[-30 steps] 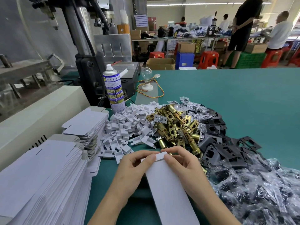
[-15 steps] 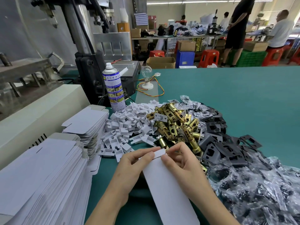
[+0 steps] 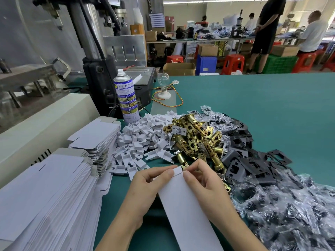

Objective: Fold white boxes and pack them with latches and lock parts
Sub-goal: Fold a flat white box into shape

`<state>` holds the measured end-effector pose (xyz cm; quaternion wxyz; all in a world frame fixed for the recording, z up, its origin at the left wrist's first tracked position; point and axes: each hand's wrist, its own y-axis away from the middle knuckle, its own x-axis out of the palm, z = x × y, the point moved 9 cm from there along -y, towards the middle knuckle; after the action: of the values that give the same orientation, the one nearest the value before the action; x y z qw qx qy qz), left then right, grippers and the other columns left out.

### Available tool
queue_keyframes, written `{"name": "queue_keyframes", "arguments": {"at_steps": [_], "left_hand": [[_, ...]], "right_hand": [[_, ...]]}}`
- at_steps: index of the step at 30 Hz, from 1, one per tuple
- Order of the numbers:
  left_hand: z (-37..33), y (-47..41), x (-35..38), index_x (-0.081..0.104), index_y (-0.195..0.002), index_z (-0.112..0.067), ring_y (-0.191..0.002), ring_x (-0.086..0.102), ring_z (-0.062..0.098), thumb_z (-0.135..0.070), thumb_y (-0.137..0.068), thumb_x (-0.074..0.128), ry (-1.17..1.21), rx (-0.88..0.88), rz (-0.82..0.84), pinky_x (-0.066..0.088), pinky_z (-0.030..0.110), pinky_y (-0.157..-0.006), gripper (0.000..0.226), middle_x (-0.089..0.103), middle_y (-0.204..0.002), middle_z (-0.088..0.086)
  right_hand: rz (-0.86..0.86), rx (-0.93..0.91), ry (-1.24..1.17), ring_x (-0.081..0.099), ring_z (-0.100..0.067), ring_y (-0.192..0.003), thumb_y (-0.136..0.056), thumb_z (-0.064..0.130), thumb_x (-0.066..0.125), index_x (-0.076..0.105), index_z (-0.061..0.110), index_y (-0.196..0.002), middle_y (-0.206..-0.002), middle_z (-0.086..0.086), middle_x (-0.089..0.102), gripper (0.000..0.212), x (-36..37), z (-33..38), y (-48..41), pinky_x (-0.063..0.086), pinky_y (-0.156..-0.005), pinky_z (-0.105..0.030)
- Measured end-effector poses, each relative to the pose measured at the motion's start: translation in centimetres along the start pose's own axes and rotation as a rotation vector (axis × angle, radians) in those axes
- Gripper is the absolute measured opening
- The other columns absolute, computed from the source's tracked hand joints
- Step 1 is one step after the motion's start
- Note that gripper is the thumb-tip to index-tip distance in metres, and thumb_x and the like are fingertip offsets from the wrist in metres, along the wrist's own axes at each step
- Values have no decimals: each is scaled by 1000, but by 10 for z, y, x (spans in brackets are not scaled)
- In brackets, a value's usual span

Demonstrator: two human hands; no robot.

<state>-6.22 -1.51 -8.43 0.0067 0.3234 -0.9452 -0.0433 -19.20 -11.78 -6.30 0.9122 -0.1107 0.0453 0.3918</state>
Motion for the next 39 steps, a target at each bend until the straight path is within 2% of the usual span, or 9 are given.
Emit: {"name": "queue_keyframes", "arguments": {"at_steps": [2, 7, 12, 23, 27, 32, 36, 39], "left_hand": [[1, 0, 0, 84, -105, -35, -93, 70, 5, -52, -81, 79, 18, -4, -7, 52, 17, -75, 30, 80, -104, -8], [5, 0, 0, 84, -104, -28, -90, 67, 10, -48, -78, 76, 81, -24, -26, 49, 28, -82, 33, 78, -99, -2], [4, 1, 0, 84, -101, -27, -85, 65, 8, -48, -77, 76, 93, -19, -42, 48, 27, -79, 32, 77, -92, -3], [-3, 3, -1, 83, -99, -32, -84, 63, 2, -47, -83, 73, -31, 42, -41, 44, 25, -79, 24, 77, -94, -6], [-3, 3, -4, 82, -98, -33, -82, 62, -1, -37, -94, 78, -84, 62, -56, 44, 22, -76, 8, 76, -92, -9], [-1, 3, -2, 79, -85, -29, -79, 62, 4, -49, -80, 76, -44, 36, -64, 47, 21, -72, 21, 77, -92, -2], [0, 2, -1, 78, -84, -26, -82, 64, 7, -49, -79, 77, -30, 26, -39, 48, 23, -73, 24, 78, -95, 1], [-2, 2, 0, 77, -83, -25, -80, 63, 7, -52, -79, 78, -34, 34, -11, 49, 19, -67, 28, 76, -89, 0]], "right_hand": [[8, -4, 7, 58, -2, -68, -101, 20, 63, 62, 29, -86, -80, 7, 68, 17, 1, 1, 1, 40, -57, -14], [7, -34, 37, 57, 1, -65, -101, 19, 64, 61, 30, -83, -76, 11, 66, 21, 2, 5, 1, 39, -56, -13], [9, -34, 42, 56, 2, -64, -100, 19, 64, 61, 31, -83, -75, 12, 66, 22, 2, 6, 1, 38, -56, -12], [-3, -13, 53, 55, 1, -62, -100, 21, 65, 61, 31, -82, -73, 11, 66, 21, 3, 7, 3, 38, -54, -14], [-2, -3, 54, 58, -1, -65, -99, 21, 67, 61, 32, -82, -75, 11, 68, 21, 2, 7, 3, 39, -56, -14], [24, -5, 60, 63, -4, -71, -98, 23, 68, 63, 31, -83, -80, 5, 71, 18, 5, 9, 3, 43, -60, -17], [28, 13, 47, 65, -5, -73, -98, 22, 69, 63, 32, -82, -82, 4, 72, 19, 5, 8, 3, 43, -61, -18], [41, 35, 37, 65, -6, -72, -98, 23, 68, 63, 33, -82, -83, 2, 73, 19, 6, 7, 3, 43, -60, -18]]}}
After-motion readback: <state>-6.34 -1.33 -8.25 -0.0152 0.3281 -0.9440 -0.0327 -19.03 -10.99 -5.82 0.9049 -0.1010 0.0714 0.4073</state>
